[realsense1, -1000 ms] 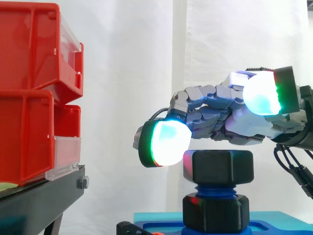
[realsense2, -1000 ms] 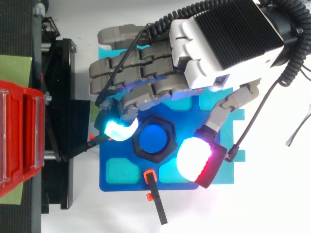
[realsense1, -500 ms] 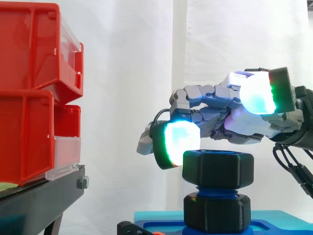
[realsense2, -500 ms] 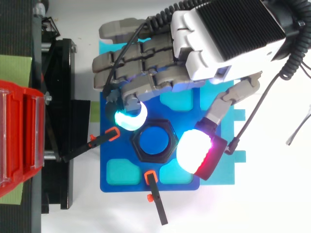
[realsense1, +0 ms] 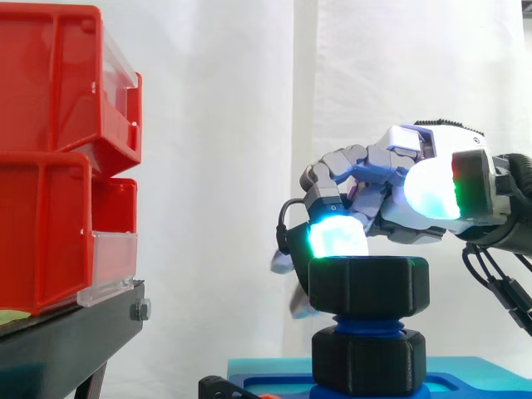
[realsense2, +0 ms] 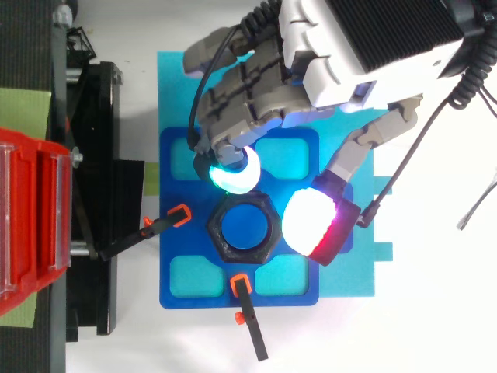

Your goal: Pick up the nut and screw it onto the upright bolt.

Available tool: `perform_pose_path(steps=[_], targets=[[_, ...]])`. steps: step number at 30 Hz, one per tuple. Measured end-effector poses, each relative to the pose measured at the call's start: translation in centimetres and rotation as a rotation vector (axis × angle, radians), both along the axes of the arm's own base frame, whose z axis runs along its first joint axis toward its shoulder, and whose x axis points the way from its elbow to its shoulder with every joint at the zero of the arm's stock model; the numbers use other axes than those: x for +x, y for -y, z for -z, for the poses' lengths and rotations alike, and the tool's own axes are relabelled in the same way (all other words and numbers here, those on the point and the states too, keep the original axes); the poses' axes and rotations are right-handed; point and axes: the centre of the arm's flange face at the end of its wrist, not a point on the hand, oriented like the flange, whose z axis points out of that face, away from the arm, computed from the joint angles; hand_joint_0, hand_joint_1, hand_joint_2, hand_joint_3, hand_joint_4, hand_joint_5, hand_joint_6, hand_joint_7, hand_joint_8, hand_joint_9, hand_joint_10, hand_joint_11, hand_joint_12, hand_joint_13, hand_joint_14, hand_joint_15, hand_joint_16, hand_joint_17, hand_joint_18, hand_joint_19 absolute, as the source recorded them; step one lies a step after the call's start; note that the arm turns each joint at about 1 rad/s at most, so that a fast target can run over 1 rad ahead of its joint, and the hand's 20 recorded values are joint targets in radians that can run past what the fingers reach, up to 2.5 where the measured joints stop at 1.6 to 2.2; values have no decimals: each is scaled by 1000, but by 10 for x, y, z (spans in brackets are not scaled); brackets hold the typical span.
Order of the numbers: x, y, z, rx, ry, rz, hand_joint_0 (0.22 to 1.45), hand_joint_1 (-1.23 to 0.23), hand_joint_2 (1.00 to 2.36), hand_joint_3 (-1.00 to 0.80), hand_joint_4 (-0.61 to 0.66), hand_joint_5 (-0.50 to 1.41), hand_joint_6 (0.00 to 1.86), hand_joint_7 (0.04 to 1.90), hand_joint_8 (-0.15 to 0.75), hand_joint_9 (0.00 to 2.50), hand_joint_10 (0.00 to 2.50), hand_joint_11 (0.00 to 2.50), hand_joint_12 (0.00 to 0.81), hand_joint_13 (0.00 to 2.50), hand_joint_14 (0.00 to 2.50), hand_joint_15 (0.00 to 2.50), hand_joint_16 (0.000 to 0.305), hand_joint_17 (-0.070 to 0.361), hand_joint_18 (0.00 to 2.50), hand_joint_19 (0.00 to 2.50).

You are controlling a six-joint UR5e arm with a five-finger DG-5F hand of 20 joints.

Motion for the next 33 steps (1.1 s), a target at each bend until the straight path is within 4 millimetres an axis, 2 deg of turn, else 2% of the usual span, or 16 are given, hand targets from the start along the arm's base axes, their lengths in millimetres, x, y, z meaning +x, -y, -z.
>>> perform_pose_path(steps=[5, 10, 11, 12, 15, 17, 18, 19, 23, 25, 28, 31, 33], targets=[[-1, 4, 0, -2, 4, 1, 480, -352, 1000, -500, 57, 16, 790, 1120, 179, 1485, 0, 34, 160, 1174, 4, 113, 12, 27, 835, 9], [-1, 6, -1, -2, 8, 2, 466, -298, 1000, -500, 48, 15, 769, 1141, 190, 1495, 0, 51, 182, 1128, 3, 78, 15, 33, 812, 0], [-1, 6, -1, -2, 9, 2, 463, -282, 1000, -500, 73, 10, 727, 1192, 212, 1403, 0, 51, 203, 1053, 2, 56, 18, 41, 753, 0], [-1, 6, -2, -2, 10, 2, 459, -267, 1000, -500, 109, 5, 653, 1320, 235, 1354, 0, 57, 226, 998, 0, 49, 21, 47, 694, 0], [0, 6, -3, -2, 17, 1, 457, -257, 1000, -500, 179, 13, 505, 1591, 263, 1249, 0, 45, 244, 917, 0, 33, 25, 55, 626, 0], [1, 7, -5, -2, 28, -3, 457, -256, 1000, -500, 187, 6, 501, 1561, 267, 1229, 0, 45, 247, 907, 0, 34, 25, 57, 615, 0], [1, 7, -6, -3, 33, -5, 455, -253, 1000, -500, 207, -29, 503, 1394, 270, 1167, 0, 41, 258, 877, 1, 31, 26, 60, 586, 0], [2, 8, -8, -4, 38, -7, 453, -251, 1000, -500, 230, -50, 504, 1308, 269, 1129, 0, 37, 263, 851, 0, 30, 28, 63, 564, 0], [3, 10, -13, -6, 56, -12, 445, -246, 1000, -500, 251, -111, 504, 1089, 267, 974, 0, 0, 284, 764, 1, 20, 31, 70, 502, 0], [4, 10, -15, -6, 61, -13, 439, -242, 1000, -500, 215, -147, 503, 899, 249, 823, 0, 0, 303, 671, 0, 0, 35, 78, 413, 0], [5, 9, -17, -5, 68, -16, 434, -230, 1000, -500, 171, -176, 502, 753, 240, 672, 0, 0, 315, 554, 0, 0, 39, 88, 296, 0], [7, 6, -19, -5, 76, -19, 432, -219, 1000, -500, 153, -186, 502, 696, 231, 578, 0, 0, 323, 476, 0, 0, 40, 90, 179, 0], [7, 3, -19, -5, 78, -22, 429, -207, 1000, -500, 121, -205, 501, 625, 195, 432, 0, 0, 317, 320, 0, 0, 40, 91, 8, 0]])
